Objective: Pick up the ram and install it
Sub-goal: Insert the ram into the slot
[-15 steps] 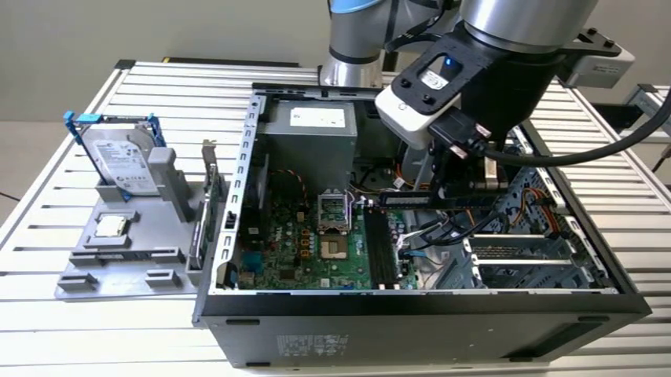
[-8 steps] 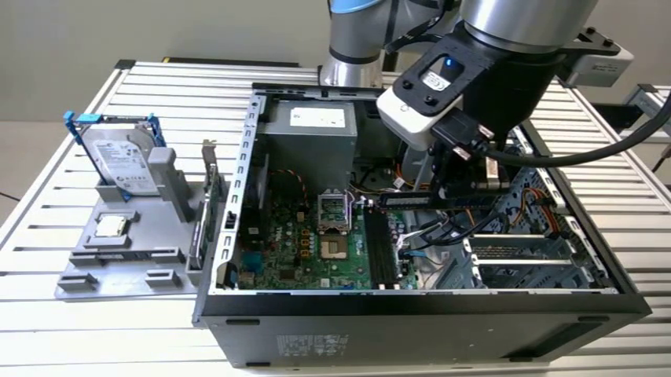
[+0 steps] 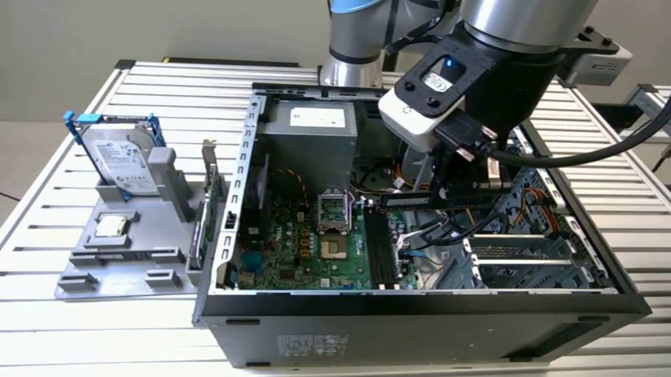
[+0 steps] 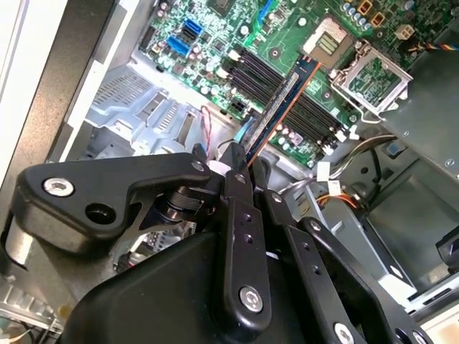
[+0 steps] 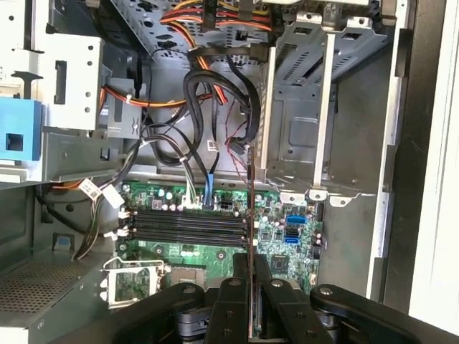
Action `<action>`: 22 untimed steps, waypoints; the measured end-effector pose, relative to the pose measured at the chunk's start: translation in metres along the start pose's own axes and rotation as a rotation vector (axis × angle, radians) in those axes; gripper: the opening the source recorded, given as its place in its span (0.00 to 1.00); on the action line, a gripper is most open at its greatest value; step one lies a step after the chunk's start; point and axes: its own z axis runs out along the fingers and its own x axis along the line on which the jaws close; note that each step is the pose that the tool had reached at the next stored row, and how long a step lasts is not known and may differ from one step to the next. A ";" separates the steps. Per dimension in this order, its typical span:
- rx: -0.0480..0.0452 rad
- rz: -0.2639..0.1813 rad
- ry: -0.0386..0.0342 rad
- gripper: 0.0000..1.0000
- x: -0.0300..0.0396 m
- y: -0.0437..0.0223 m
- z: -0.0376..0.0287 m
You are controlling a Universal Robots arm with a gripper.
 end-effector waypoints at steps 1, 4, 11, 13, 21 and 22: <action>-0.0001 -0.003 0.0000 0.00 0.0000 0.0000 0.0000; -0.0006 -0.014 0.0001 0.00 0.0000 0.0000 0.0000; -0.0015 -0.036 -0.0003 0.00 0.0000 0.0000 -0.0001; -0.0017 -0.043 -0.0004 0.00 0.0000 0.0000 -0.0001; -0.0029 -0.070 -0.0006 0.00 0.0000 0.0000 -0.0001; -0.0031 -0.074 -0.0006 0.00 0.0000 0.0000 -0.0001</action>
